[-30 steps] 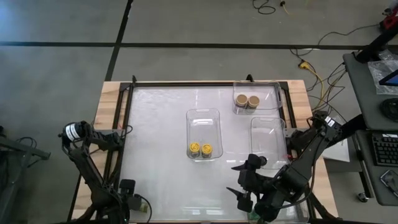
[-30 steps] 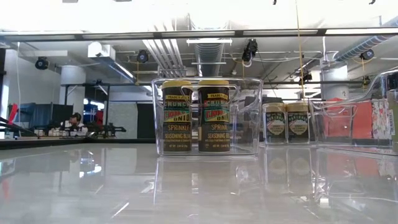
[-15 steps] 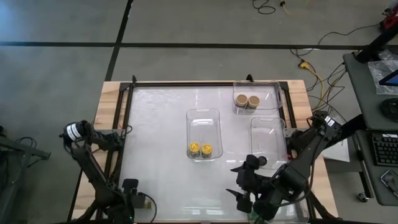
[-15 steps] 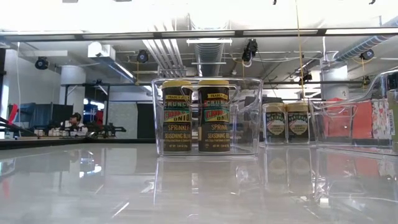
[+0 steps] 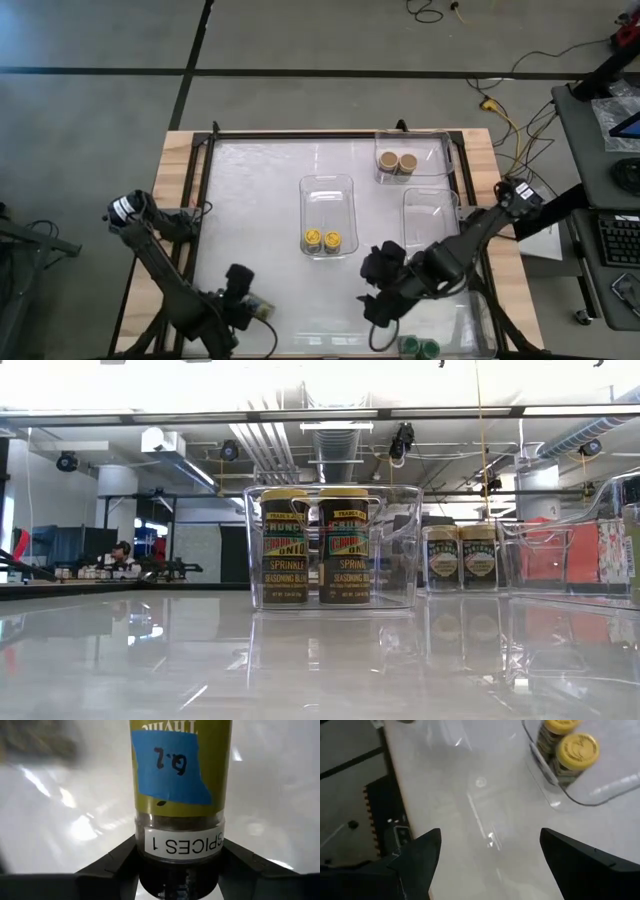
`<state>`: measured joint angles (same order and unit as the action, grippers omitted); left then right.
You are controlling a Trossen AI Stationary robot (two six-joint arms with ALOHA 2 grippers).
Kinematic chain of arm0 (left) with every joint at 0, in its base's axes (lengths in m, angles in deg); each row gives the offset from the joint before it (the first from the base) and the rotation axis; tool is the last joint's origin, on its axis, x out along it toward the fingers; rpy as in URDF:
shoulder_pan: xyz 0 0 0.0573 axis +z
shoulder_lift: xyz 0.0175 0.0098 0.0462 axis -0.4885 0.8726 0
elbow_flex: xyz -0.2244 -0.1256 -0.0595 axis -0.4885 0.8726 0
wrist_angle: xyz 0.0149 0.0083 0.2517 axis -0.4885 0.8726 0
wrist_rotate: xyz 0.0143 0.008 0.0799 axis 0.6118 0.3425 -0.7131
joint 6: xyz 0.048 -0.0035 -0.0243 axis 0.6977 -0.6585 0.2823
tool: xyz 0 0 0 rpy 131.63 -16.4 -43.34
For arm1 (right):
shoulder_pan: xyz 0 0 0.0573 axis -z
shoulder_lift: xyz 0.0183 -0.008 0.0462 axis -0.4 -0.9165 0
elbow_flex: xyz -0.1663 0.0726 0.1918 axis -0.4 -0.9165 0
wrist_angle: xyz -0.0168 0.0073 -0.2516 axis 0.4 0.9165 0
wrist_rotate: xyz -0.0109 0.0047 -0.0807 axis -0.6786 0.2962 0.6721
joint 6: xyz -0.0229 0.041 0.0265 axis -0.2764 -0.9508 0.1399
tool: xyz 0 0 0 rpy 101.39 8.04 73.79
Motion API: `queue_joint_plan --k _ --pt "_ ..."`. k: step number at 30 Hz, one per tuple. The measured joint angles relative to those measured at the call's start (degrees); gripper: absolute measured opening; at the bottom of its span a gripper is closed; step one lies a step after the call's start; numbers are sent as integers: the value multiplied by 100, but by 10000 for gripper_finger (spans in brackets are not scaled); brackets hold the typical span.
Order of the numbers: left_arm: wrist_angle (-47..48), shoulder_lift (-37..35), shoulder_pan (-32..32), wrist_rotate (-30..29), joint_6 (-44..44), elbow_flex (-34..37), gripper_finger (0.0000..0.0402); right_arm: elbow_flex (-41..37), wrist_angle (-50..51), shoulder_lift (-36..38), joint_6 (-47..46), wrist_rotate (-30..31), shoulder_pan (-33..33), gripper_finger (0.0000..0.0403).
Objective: Sort spices by type
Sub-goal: Put the black seasoning bottle into the middle right transparent bin
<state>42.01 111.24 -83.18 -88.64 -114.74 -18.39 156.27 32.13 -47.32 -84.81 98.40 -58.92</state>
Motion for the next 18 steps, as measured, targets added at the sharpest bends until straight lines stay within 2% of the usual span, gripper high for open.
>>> queue_joint_plan --k 7,11,14,18 --pt "856 355 278 -1232 1740 -991 192 -387 -786 -4 -532 -405 280 326" --pt "1333 776 377 -2298 2642 -1631 193 -391 -1307 5 -719 -443 514 325" --pt "1604 1089 455 -3188 3068 -2043 193 -397 -1796 5 -820 -498 679 328" --pt "1975 1493 540 -4001 3314 -2653 193 -422 -2412 -48 -665 -646 830 331"
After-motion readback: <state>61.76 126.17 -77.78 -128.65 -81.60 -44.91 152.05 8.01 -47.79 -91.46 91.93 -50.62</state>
